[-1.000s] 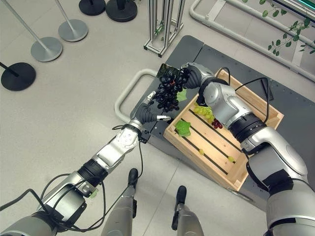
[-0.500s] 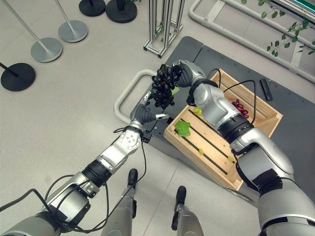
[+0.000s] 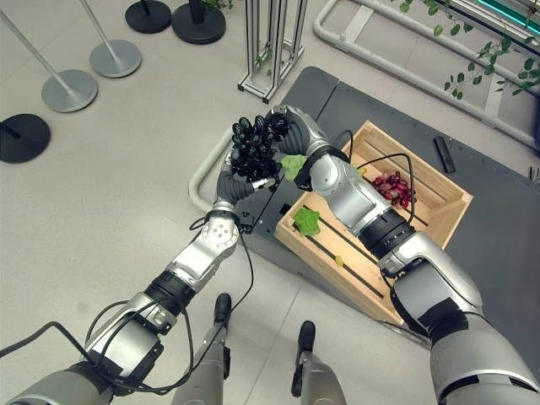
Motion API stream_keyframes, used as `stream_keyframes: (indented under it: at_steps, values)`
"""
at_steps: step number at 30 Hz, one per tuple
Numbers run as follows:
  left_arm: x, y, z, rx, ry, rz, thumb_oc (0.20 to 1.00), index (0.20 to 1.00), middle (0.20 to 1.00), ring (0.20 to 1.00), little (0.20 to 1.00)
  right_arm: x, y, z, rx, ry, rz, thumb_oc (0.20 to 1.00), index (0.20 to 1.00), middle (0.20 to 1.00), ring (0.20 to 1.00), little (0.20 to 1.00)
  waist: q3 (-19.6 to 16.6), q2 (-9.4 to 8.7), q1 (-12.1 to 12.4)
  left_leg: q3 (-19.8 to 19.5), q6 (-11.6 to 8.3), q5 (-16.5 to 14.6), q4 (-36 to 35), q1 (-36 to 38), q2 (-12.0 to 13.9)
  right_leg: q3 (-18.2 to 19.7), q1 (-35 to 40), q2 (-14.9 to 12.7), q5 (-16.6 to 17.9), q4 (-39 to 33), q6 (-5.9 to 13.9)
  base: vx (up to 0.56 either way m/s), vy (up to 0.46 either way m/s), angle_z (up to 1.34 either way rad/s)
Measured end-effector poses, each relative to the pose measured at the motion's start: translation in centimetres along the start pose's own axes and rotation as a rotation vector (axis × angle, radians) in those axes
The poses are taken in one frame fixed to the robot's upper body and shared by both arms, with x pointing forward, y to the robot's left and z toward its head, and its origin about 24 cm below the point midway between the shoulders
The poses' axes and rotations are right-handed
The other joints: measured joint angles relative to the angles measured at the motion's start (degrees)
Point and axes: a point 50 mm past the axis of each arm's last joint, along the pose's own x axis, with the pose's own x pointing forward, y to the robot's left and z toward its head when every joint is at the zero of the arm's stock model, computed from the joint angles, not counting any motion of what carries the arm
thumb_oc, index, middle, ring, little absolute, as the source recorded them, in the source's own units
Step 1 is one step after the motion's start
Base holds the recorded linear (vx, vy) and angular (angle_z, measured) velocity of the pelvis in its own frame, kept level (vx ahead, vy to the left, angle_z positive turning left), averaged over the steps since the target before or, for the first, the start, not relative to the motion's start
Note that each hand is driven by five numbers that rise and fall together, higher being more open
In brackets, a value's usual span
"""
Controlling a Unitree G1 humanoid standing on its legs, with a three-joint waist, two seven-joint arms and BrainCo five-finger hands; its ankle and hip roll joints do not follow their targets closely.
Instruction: Pick up the fruits from the basket on one side to the basket on the other side
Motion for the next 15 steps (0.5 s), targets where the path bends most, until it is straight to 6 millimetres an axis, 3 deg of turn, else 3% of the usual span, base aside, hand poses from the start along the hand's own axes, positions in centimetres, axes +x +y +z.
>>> stream_keyframes:
  at_steps: [7,15]
  values:
    - [0.1,0.3,-0.1,0.011,-0.004,-0.01,1.0,1.0,1.0,1.0,1.0,-0.1,0.0,-0.1,0.006,0.0,-0.001,0.2,0.2,0.2,0.2,0.2,-0.07,-0.03,-0.07,0.05,-0.02,-0.02,-0.01,-0.08,-0.03,-0.11,-0.1,0.02,-0.03,-0.03,0.03,0.0,0.0,0.0]
    - [0.1,0.1,-0.1,0.01,-0.004,-0.035,1.0,1.0,1.0,1.0,1.0,-1.2,0.8,-1.9,0.041,0.048,0.006,0.2,0.2,0.2,0.2,0.2,-0.07,-0.03,-0.15,0.08,-0.04,-0.04,-0.05,-0.11,-0.03,-0.07,-0.18,0.02,-0.06,-0.05,0.03,0.0,0.0,0.0]
